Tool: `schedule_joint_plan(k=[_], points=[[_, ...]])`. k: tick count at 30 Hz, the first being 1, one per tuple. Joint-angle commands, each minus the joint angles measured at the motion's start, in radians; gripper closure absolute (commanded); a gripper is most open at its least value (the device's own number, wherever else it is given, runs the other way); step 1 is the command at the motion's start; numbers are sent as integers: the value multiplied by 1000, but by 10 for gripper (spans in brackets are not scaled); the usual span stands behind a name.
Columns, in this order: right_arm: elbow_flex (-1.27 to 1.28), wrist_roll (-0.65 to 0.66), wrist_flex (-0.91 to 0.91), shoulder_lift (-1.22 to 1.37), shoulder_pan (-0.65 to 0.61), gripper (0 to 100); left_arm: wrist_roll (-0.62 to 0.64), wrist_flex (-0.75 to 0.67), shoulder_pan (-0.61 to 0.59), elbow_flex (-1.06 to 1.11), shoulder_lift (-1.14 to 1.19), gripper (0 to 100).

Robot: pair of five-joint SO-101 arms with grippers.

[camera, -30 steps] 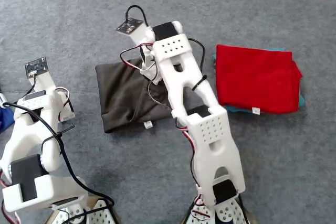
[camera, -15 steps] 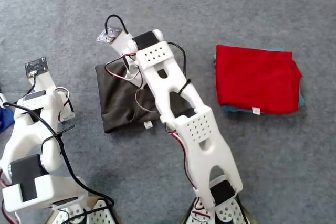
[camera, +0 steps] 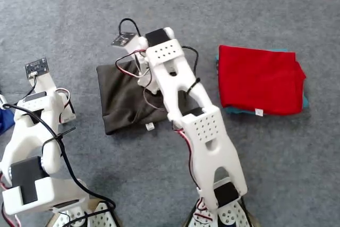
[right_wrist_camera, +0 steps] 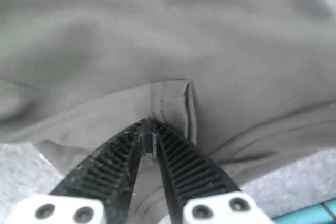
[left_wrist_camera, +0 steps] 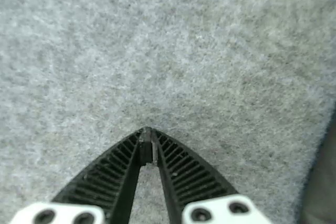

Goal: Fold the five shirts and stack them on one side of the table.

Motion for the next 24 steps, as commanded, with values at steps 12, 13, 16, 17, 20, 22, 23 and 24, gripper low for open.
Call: schedule_joint_plan(k=[12,13,16,17,20,22,23,24], points=[[125,94,-180,-302,0,984,3,-14,16,-42,-28,971],[107,94,-213,-285,-15,984,3,-14,16,-42,-28,971],[81,92,-269,-219,-57,984,3,-14,16,-42,-28,971],[76,92,-272,-194,-66,984,3,-14,16,-42,-28,971],[74,92,-247,-134,-69,984,3,-14,16,-42,-28,971],[76,92,-196,-111,-52,984,3,-14,16,-42,-28,971],[76,92,-166,-104,-43,984,3,-14,16,-42,-28,971],[76,92,-135,-101,-35,984,3,-14,16,-42,-28,971]])
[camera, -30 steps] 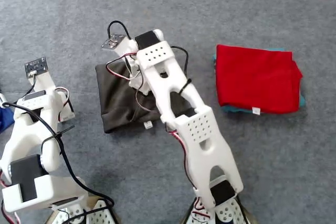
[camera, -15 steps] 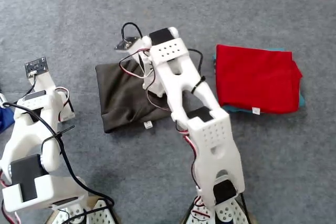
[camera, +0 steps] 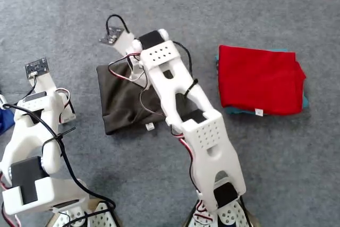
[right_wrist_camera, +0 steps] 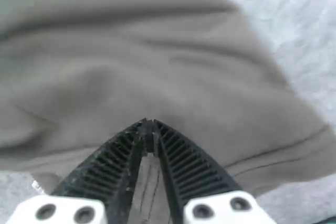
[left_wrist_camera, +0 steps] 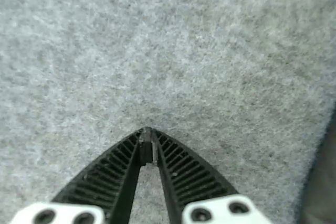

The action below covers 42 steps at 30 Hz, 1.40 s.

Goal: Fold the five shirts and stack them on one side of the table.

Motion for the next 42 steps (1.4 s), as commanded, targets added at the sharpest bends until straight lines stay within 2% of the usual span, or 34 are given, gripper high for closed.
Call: schedule_joint_plan(k=[1,5,9,17,22,28,36,39,42], points=[[-44,3,92,-4,26,984,3,-14,16,-42,-28,971],[-44,3,189,-33,64,984,3,-14,16,-42,-28,971],[5,6,203,-62,107,984,3,-14,16,-42,-28,971],[357,5,195,-237,117,984,3,-14,16,-42,-28,971],[556,6,87,-407,152,984,3,-14,16,-42,-28,971],[664,6,-115,-512,230,984,3,-14,16,-42,-28,971],[664,5,-408,-464,58,984,3,-14,18,-42,-26,971],[664,5,-420,-421,57,984,3,-14,18,-42,-26,971],[664,5,-358,-401,60,984,3,-14,18,-42,-26,971]])
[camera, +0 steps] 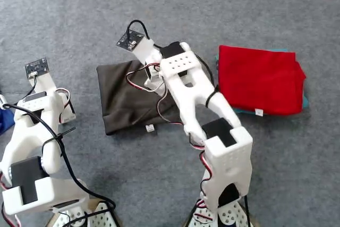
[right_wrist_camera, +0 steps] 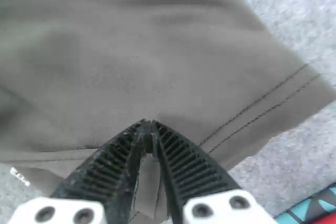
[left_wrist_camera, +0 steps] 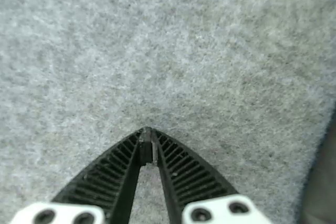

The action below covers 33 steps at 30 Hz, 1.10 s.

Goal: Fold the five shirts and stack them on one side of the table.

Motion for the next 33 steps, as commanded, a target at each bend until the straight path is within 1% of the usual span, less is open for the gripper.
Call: schedule_joint_plan(k=[1,6,12,17,19,21,25,28,31,33], points=[[1,5,71,-2,-8,984,3,-14,16,-42,-26,971],[-4,11,249,-4,12,984,3,-15,16,-42,-26,971],[-82,11,477,-4,64,984,3,-15,16,-42,-25,971],[-68,12,594,-4,114,984,3,-15,16,-42,-25,971],[-36,12,592,-8,144,984,3,-15,16,-42,-25,971],[-33,44,571,-22,160,984,3,-15,16,-42,-25,971],[-119,52,470,-58,98,984,3,-15,16,-42,-25,971],[-188,52,347,-58,46,984,3,-15,16,-42,-25,971],[-193,52,178,-16,37,984,3,-15,16,-42,-25,971],[-193,52,114,35,37,984,3,-15,16,-42,-25,971]])
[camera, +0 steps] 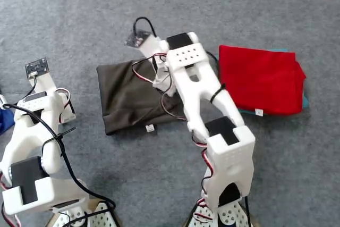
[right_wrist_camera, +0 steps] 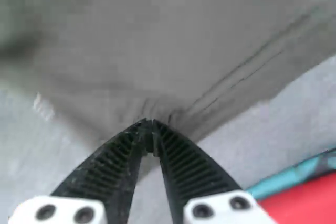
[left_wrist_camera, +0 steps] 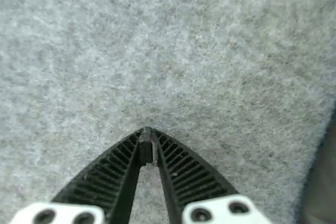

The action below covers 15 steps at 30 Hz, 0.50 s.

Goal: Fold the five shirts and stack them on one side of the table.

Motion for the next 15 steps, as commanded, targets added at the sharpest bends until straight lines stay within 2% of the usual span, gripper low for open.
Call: schedule_joint_plan(k=[1,5,15], points=[[-53,11,-109,54,-11,984,3,-15,16,-42,-25,971],[-54,11,-63,136,-6,984,3,-15,16,-42,-25,971],[-111,11,242,97,21,984,3,-15,16,-42,-25,971]])
